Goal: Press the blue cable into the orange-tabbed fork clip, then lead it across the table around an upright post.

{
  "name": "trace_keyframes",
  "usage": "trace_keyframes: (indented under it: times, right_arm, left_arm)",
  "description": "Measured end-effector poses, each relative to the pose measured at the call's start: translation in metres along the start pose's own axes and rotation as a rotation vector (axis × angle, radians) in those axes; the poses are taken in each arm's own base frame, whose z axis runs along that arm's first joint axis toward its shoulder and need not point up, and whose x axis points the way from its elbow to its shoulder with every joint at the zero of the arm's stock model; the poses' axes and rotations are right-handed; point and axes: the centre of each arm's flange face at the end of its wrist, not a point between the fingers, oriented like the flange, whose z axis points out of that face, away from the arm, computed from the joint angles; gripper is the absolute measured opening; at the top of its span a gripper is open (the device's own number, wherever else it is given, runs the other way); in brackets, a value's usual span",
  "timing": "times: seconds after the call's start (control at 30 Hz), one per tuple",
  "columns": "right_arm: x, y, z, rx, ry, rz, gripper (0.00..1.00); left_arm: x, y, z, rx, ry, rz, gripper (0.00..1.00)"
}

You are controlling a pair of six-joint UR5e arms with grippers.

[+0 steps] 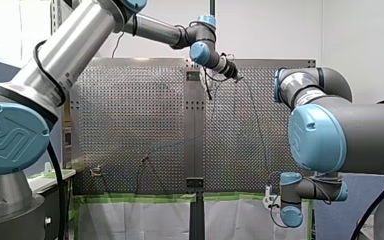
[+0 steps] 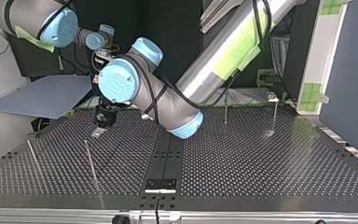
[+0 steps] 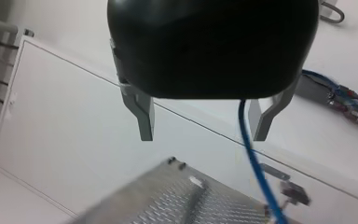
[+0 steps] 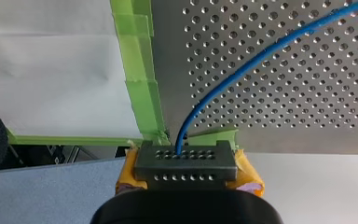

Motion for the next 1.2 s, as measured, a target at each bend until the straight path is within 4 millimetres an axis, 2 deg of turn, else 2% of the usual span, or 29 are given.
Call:
trace_keyframes:
  times: [0.2,0.37,0.8,1.0,1.2]
  right_arm:
    - [0.0,-0.002,-0.001,0.005,-0.001,-0.001,0.0]
    - [0.0,-0.005,-0.002,0.01,-0.001,-0.001,0.0]
    - [0.001,-0.011,-0.003,0.019,-0.001,-0.004,0.0]
    - [0.001,-0.012,-0.003,0.022,0.0,-0.008,0.0]
    - [0.001,-0.012,-0.003,0.021,0.001,-0.008,0.0]
  left_arm:
    - [-0.04,-0.02,-0.018,-0.011,-0.077,0.048,1.0]
    - [-0.053,-0.019,-0.021,-0.045,-0.115,0.086,1.0]
    - [-0.061,0.009,-0.018,-0.199,-0.154,0.21,1.0]
    - [-0.048,0.028,-0.005,-0.28,-0.141,0.272,1.0]
    - [-0.044,0.034,-0.001,-0.314,-0.143,0.329,1.0]
